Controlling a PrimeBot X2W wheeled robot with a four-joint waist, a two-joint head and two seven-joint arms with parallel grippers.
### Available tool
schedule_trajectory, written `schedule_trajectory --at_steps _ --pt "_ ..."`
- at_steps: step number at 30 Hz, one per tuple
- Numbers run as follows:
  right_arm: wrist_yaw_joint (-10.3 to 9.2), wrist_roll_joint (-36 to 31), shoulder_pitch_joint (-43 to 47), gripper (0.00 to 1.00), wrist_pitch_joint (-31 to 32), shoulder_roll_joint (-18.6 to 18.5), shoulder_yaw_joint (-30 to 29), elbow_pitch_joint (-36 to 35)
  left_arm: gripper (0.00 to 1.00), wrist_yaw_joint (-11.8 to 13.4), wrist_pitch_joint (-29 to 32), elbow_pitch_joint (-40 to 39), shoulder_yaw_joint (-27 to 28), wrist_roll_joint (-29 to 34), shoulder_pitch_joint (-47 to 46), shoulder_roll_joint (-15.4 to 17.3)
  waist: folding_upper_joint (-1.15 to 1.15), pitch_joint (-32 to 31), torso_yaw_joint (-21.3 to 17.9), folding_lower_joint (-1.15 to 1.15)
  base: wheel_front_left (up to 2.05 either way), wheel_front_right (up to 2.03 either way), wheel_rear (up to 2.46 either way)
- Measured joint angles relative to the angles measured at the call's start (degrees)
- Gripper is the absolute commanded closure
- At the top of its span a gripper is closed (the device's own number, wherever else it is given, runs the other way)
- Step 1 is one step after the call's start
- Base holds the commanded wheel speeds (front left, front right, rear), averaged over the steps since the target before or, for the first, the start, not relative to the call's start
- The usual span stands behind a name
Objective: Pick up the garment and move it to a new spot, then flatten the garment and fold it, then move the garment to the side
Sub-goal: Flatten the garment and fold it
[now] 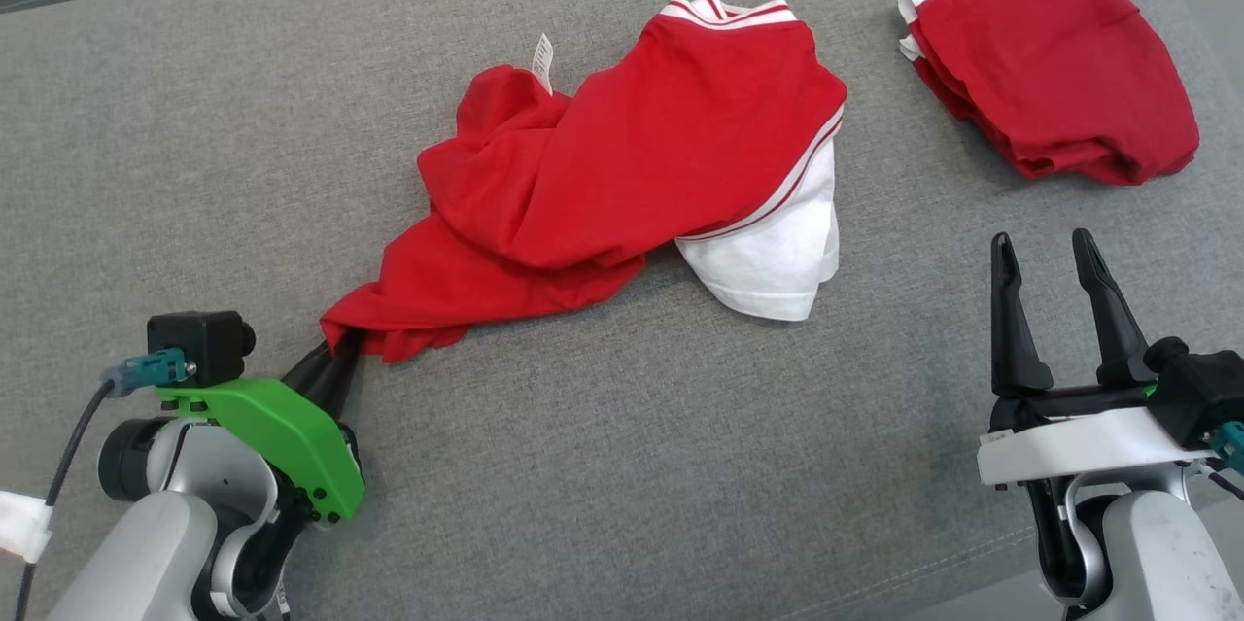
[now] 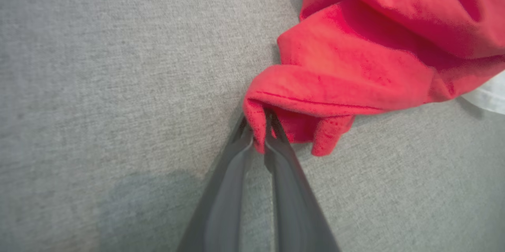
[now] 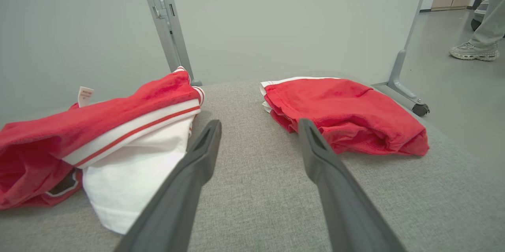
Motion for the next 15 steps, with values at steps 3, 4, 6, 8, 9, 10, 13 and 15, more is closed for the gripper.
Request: schedule_trajectory --at_steps 3,4,6,8,9,10,13,15 --pt "0.00 0.3 0.3 0.00 0.0 0.0 -0.4 0.3 1.00 -0.5 0.4 -2.6 -0.2 1.0 0.0 2.0 0.00 -0.5 0.2 0.00 0.00 0.00 0.00" --pt "0.00 0.4 0.4 0.00 0.0 0.0 -0.6 0.3 1.00 -0.5 0.5 -4.3 -0.2 1.8 -0.1 3.2 0.00 -0.6 0.3 0.00 0.00 0.00 0.00" --pt "0.00 0.6 0.7 0.00 0.0 0.0 -1.0 0.4 1.00 0.2 1.0 -8.8 0.0 3.4 -0.2 5.5 0.00 -1.1 0.7 0.00 0.00 0.00 0.00" --pt "0.00 0.7 1.5 0.00 0.0 0.0 -1.4 0.7 1.00 2.0 3.8 -17.3 0.2 7.1 -0.3 10.6 0.00 -1.8 1.3 0.00 0.00 0.00 0.00" --pt "0.00 0.8 1.6 0.00 0.0 0.0 -1.4 0.9 1.00 2.7 5.1 -20.2 0.2 8.5 -0.3 12.4 0.00 -2.0 1.6 0.00 0.00 0.00 0.00" --pt "0.00 0.9 1.6 0.00 0.0 0.0 -1.5 0.9 1.00 3.3 6.7 -23.3 0.0 9.5 -0.2 14.0 0.00 -2.3 1.8 0.00 0.00 0.00 0.00" --pt "0.00 1.3 1.7 0.00 0.0 0.0 -1.4 1.2 1.00 5.4 11.4 -31.6 -0.8 12.5 1.6 18.2 0.00 -3.0 2.5 0.00 0.00 0.00 0.00" --pt "0.00 1.3 2.0 0.00 0.0 0.0 -1.2 1.2 1.00 6.9 13.9 -35.7 -1.7 14.4 3.8 20.3 0.00 -3.3 2.9 0.00 0.00 0.00 0.00"
